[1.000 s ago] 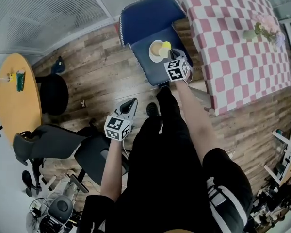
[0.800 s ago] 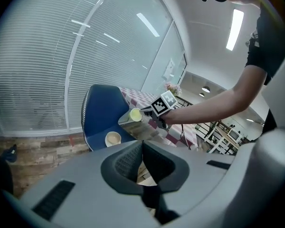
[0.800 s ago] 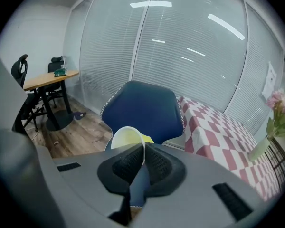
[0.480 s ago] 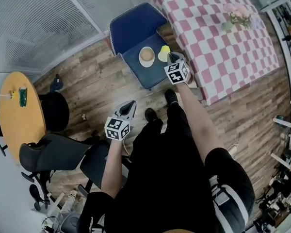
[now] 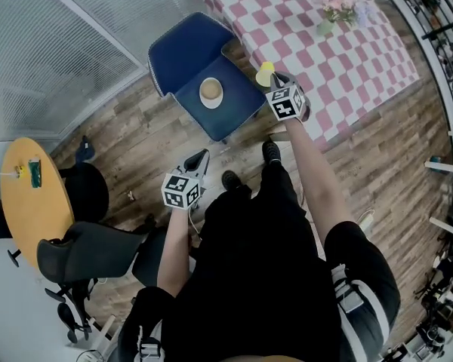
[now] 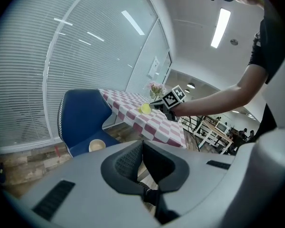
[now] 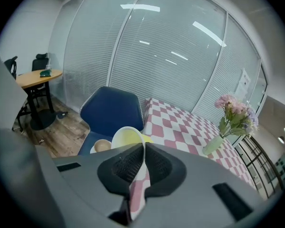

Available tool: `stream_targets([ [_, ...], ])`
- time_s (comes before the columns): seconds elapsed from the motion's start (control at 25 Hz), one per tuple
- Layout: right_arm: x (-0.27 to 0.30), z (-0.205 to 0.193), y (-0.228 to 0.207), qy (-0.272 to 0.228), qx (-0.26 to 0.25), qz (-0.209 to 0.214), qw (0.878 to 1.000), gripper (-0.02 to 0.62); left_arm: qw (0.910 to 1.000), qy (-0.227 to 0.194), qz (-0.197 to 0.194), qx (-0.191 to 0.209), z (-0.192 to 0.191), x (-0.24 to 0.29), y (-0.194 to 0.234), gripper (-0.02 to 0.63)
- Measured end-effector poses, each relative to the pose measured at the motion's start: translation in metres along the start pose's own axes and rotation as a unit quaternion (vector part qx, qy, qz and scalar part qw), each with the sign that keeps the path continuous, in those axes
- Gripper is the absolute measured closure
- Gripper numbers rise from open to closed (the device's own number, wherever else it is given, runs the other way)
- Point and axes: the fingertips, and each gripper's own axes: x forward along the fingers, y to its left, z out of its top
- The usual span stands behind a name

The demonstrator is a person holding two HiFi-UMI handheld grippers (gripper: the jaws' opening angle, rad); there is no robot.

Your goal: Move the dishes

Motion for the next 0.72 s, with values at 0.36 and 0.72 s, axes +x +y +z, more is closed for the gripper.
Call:
stream_targets([
  [0.36, -0.022, -0.046, -0.091, 0.025, 0.007, -0.031, 0.999, 0.568, 0.9999, 0.009, -0.010, 0.011, 0.023, 0.042, -0.035, 0.583],
  [0.72, -0.024, -0.100, -0.175, 0.052, 0.035, -0.029, 0.998, 0.568, 0.9999, 0.011, -0.004, 0.009, 0.050, 0.096, -0.074, 0.583],
])
